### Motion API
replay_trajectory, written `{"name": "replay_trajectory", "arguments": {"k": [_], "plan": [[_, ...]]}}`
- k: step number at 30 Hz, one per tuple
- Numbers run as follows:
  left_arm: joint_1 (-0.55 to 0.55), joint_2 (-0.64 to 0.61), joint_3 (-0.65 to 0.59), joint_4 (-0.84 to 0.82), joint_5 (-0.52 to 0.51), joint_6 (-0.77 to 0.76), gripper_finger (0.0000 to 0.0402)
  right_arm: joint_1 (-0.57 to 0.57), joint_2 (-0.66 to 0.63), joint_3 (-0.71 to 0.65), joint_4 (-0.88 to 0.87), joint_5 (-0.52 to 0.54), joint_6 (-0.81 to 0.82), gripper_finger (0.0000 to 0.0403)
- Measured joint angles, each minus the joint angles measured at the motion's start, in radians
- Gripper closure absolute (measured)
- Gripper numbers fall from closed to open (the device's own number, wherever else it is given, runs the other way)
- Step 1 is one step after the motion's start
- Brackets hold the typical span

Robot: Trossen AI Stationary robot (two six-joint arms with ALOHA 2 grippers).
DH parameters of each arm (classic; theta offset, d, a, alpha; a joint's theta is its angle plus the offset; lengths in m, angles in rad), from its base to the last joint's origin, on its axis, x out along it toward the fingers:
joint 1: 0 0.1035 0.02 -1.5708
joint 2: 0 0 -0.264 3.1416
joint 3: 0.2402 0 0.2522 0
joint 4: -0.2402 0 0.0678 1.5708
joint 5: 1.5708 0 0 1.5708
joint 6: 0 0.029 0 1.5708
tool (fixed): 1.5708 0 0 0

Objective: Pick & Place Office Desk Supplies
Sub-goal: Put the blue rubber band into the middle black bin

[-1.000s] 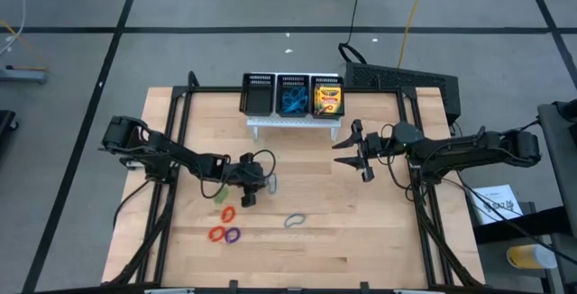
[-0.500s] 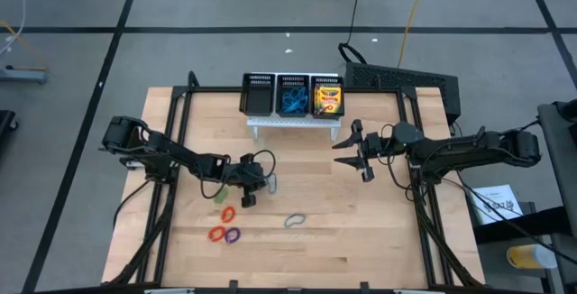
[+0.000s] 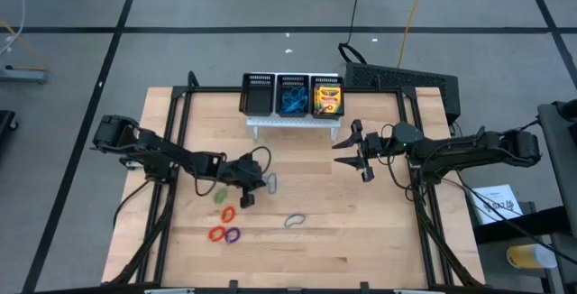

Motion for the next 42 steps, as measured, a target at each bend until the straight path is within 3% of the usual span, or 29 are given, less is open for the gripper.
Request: {"name": "replay_trajectory", "arguments": {"k": [15,28,38,42], "plan": [[0.034,-0.188,0.002,0.236,-0.032,0.022,0.0394,0.0,0.0,0.0,-0.002,0.034,0.0,0.0243],[0.111,-0.193,0.002,0.544,-0.063,0.133,0.0396,0.0,0.0,0.0,-0.007,0.052,0.0,0.0243],[0.187,-0.193,0.002,0.638,-0.066,0.153,0.0396,0.0,0.0,0.0,-0.007,0.052,0.0,0.0243],[0.213,-0.193,0.002,0.664,-0.114,0.176,0.039,0.0,0.0,0.0,-0.007,0.051,0.0,0.0243]]}}
